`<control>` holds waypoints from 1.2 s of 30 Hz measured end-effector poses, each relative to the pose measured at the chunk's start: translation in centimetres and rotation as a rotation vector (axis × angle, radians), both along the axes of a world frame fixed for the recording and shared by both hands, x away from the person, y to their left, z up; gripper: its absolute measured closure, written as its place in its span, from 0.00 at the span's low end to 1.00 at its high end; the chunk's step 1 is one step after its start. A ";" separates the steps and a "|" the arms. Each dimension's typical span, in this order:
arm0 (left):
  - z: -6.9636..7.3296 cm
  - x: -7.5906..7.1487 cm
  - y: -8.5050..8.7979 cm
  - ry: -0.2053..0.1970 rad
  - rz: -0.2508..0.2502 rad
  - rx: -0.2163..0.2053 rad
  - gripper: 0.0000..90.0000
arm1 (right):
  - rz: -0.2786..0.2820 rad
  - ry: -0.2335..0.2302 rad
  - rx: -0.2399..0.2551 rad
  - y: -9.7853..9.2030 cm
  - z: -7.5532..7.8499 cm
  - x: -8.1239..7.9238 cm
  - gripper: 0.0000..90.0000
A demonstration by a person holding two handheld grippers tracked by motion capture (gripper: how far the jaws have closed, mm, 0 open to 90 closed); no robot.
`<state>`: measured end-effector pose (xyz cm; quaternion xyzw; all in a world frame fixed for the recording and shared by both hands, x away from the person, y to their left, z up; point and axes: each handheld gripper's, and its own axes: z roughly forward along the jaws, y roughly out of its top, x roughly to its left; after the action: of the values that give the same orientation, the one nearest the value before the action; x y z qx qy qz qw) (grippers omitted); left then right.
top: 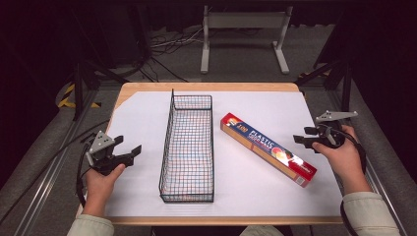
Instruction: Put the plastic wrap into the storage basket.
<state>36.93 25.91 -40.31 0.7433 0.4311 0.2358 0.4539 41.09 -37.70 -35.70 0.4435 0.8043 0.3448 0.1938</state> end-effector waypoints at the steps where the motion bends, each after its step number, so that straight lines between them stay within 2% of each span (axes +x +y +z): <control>1: 0.0 -0.1 0.0 -0.002 -0.002 0.003 0.25 | 0.004 -0.002 -0.005 0.0 0.1 0.0 0.47; 4: 0.1 -0.3 -0.1 -0.005 0.003 0.028 0.25 | 0.004 0.002 -0.013 0.2 0.5 0.2 0.48; 8: 0.1 -0.4 -0.1 -0.004 -0.003 0.030 0.25 | 0.018 0.009 -0.019 0.5 0.7 0.3 0.47; 10: 0.1 -0.4 -0.2 -0.006 -0.004 0.031 0.25 | 0.020 0.005 -0.028 0.6 0.8 0.3 0.51; 11: 0.1 -0.4 -0.3 -0.008 -0.003 0.032 0.25 | 0.020 0.012 -0.030 0.7 0.8 0.2 0.56; 12: 0.1 -0.4 -0.3 -0.008 -0.003 0.035 0.25 | 0.015 0.040 -0.030 0.8 0.9 0.2 0.62; 16: 0.1 -0.4 -0.3 -0.008 -0.001 0.046 0.25 | 0.019 0.113 -0.088 0.9 0.7 0.2 0.84; 18: 0.0 -0.5 -0.5 -0.009 0.002 0.064 0.25 | 0.021 0.171 -0.112 1.0 0.6 0.2 0.99; 20: 0.0 -0.5 -0.6 -0.015 0.001 0.080 0.25 | 0.024 0.217 -0.122 1.2 0.3 0.3 1.00; 26: 0.0 -0.5 -0.7 -0.010 -0.002 0.080 0.25 | 0.037 0.260 -0.149 1.6 -0.3 0.6 1.00; 29: 0.0 -0.5 -0.6 -0.013 0.000 0.080 0.25 | 0.048 0.306 -0.171 1.8 -0.9 0.9 1.00; 31: 0.0 -0.5 -0.6 -0.013 0.002 0.083 0.25 | 0.048 0.315 -0.173 1.9 -1.0 1.0 1.00; 36: 0.0 -0.5 -0.8 -0.010 0.002 0.102 0.25 | 0.055 0.372 -0.199 1.9 -1.8 1.2 1.00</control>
<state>36.41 25.15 -40.33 0.7639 0.4170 0.2617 0.4173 42.24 -35.81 -37.51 0.4561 0.8681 0.1809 0.0752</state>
